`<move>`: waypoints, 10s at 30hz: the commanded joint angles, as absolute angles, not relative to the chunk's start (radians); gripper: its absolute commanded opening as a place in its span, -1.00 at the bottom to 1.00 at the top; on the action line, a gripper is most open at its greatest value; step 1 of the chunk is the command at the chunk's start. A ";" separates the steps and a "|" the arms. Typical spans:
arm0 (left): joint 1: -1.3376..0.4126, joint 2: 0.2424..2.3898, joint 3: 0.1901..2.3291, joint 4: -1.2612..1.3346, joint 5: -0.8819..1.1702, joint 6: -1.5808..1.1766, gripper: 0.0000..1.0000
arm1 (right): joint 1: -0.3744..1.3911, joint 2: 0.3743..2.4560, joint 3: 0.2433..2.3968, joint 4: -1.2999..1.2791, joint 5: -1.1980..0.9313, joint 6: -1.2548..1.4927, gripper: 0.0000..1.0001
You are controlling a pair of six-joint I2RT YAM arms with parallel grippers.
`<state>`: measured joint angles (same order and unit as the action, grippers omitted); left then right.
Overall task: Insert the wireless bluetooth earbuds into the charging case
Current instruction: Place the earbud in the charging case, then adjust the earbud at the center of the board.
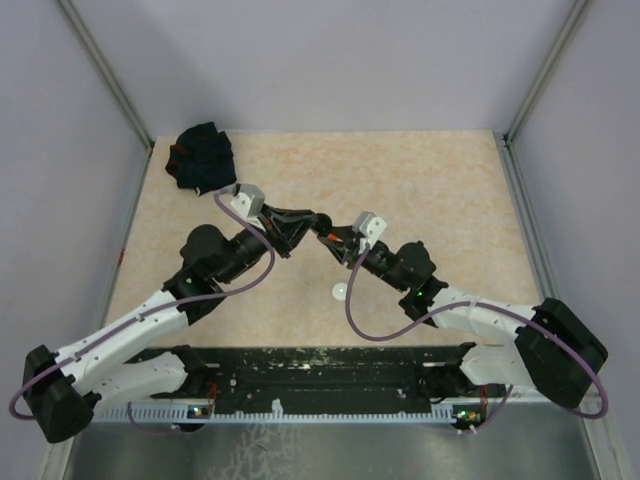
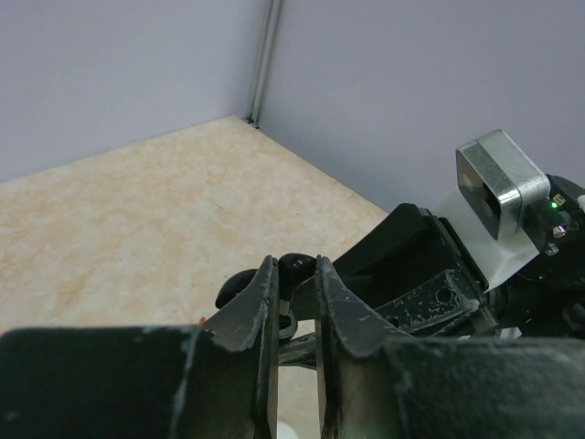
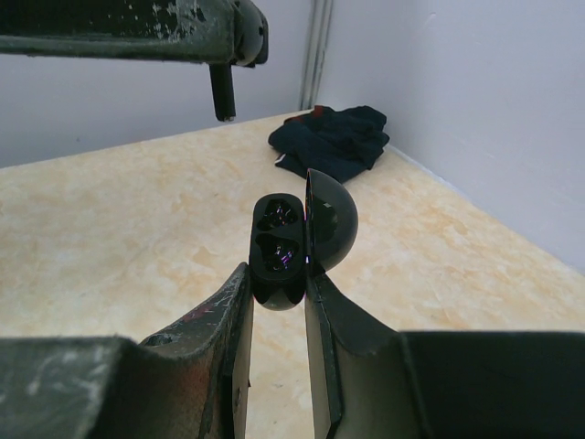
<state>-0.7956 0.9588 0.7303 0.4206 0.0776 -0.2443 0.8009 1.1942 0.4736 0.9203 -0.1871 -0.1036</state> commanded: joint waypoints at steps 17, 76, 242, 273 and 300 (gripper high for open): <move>-0.929 1.044 0.723 0.500 -0.075 -0.085 -0.77 | 0.830 1.151 0.535 0.947 -0.143 -0.147 -1.00; -0.969 1.075 0.734 0.417 -0.149 -0.008 -0.79 | 0.832 1.120 0.531 0.943 -0.151 -0.133 -1.00; -0.179 1.937 1.320 -0.338 0.095 -0.147 -0.16 | 0.770 0.977 0.365 0.805 -0.096 -0.064 -1.00; -0.296 2.048 1.384 -0.473 -0.123 -0.045 -0.36 | 0.769 0.970 0.366 0.808 -0.127 -0.048 -1.00; -0.457 1.803 1.139 -0.549 -0.047 -0.086 -0.50 | 0.768 0.965 0.379 0.790 -0.149 -0.044 -1.00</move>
<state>-0.4393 1.8557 1.2007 -0.4862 -0.1165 -0.0605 0.7757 0.9844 0.3664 0.7399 -0.1333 -0.0578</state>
